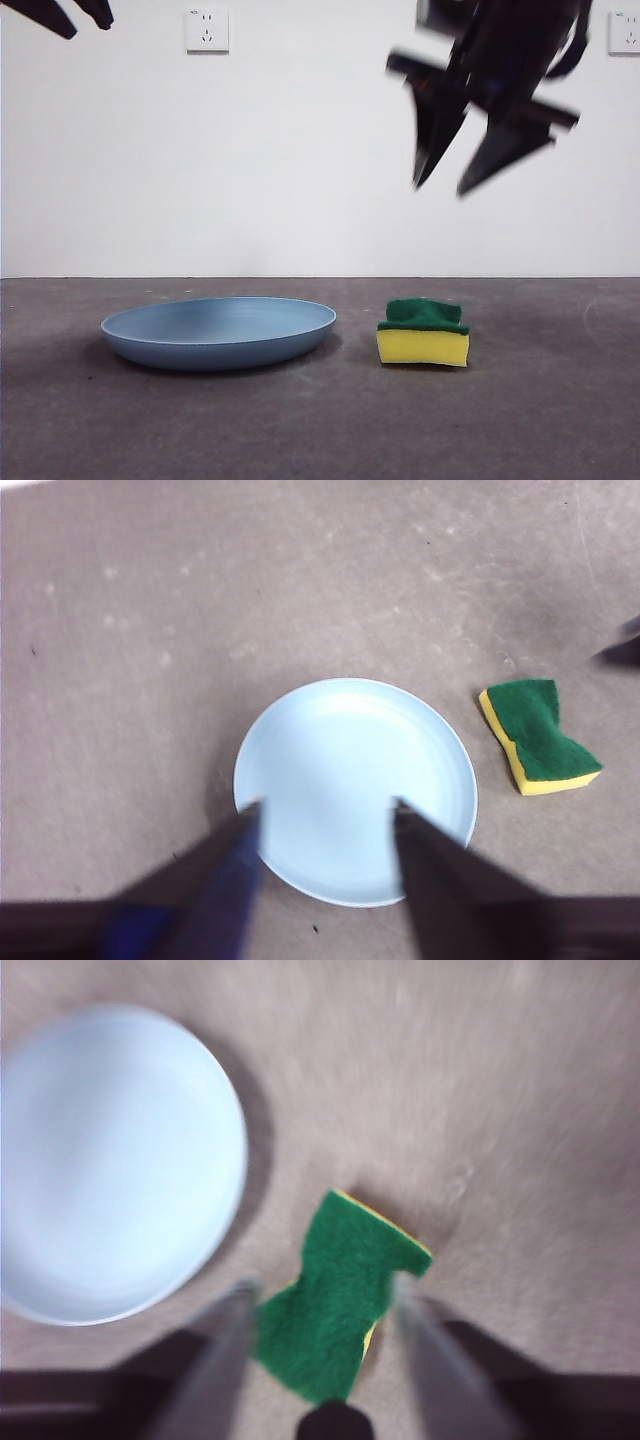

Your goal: Pick up the plate,pick up the cloth,clean the plate with the cloth

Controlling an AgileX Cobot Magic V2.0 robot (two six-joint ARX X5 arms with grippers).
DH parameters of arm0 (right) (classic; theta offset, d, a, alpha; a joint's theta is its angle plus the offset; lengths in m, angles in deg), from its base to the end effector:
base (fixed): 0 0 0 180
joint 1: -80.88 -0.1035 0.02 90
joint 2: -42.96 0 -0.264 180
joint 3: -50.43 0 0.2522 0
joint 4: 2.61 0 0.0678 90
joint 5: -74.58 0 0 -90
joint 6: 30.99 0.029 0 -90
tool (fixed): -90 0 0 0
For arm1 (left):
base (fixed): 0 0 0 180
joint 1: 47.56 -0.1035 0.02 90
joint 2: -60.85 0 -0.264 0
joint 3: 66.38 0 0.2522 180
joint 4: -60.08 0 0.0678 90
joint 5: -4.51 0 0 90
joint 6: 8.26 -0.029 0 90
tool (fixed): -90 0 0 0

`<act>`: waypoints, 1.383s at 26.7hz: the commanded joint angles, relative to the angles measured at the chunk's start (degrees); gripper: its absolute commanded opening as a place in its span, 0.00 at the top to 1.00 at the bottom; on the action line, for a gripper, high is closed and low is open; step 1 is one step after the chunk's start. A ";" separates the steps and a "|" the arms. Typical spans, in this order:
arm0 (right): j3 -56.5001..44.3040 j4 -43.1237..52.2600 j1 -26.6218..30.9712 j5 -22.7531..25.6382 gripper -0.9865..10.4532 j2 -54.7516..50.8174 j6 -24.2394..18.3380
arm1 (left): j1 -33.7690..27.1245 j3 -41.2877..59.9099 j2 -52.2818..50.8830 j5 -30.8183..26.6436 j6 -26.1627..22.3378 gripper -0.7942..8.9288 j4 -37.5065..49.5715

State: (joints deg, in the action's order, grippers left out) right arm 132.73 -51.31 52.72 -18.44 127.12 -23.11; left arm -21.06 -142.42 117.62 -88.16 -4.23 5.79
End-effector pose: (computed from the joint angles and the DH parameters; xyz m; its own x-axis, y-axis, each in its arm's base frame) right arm 0.2697 0.1461 0.2832 0.5344 0.3458 -0.7712 -0.4027 0.9064 0.1274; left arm 0.1730 -0.0847 0.3520 0.7529 -0.3233 -0.5732 0.3745 0.9267 -0.0309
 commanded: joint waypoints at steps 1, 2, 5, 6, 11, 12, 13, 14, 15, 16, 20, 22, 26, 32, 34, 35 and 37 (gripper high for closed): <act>0.13 -0.22 -0.17 -0.04 0.92 -5.73 -1.40 | 0.15 -0.02 0.04 -0.96 -1.33 0.93 2.14; 0.13 -0.24 -0.20 -0.04 0.92 -8.52 -1.75 | 0.15 -0.02 0.00 -1.86 -1.36 0.93 2.80; 0.11 -0.35 -0.48 0.48 0.92 -16.46 -3.52 | 0.15 0.00 -1.51 -1.81 -2.43 0.93 3.78; 0.07 -0.59 -0.48 0.48 0.92 -18.47 -3.87 | 0.15 0.11 -2.45 -1.88 -2.73 0.93 3.61; -5.27 -0.15 -1.20 5.03 0.92 -28.74 -6.01 | 0.15 6.51 -12.63 -4.81 -2.80 0.93 6.36; -7.63 0.39 -1.55 5.66 0.92 -30.82 -6.03 | 0.15 8.72 -14.99 -4.87 -2.78 0.93 7.21; -10.40 1.05 -1.84 6.54 0.92 -33.16 -6.01 | 0.15 11.10 -17.64 -4.96 -2.71 0.93 8.20; -13.49 2.25 -2.03 7.74 0.92 -35.50 -6.01 | 0.15 13.53 -20.33 -5.38 -2.73 0.93 9.11; -16.39 3.85 -2.27 8.20 0.92 -37.75 -6.01 | 0.15 15.63 -22.60 -6.32 -2.71 0.93 9.55; -18.64 5.49 -2.43 8.31 0.92 -39.43 -5.99 | 0.15 17.27 -24.35 -6.54 -2.71 0.93 9.86; -24.48 10.47 -2.82 9.25 0.92 -44.35 -5.90 | 0.15 22.34 -29.62 -6.12 -2.29 0.93 11.41; -24.57 10.47 -2.71 9.27 0.92 -44.57 -5.81 | 0.15 22.69 -30.12 -6.21 -0.87 0.92 10.58; -24.55 10.19 -2.64 9.42 0.91 -44.59 -5.86 | 0.15 22.69 -29.90 -6.03 1.97 0.92 7.02; -24.55 10.12 -2.64 9.40 0.91 -44.41 -5.84 | 0.15 22.69 -28.50 -6.21 1.97 0.92 4.81; -24.55 10.12 -2.64 9.40 0.91 -44.44 -5.84 | 0.15 22.69 -28.13 -6.16 1.97 0.92 4.90; -24.55 10.12 -2.64 9.40 0.91 -44.44 -5.86 | 0.15 22.69 -27.89 -6.14 1.97 0.92 4.87; -24.55 10.12 -2.64 9.40 0.91 -44.44 -5.84 | 0.15 22.69 -27.47 -6.16 1.97 0.92 4.87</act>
State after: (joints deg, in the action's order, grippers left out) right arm 108.53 -41.58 50.10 -9.24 82.68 -28.86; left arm -21.06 -120.15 90.01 -94.33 -2.63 10.40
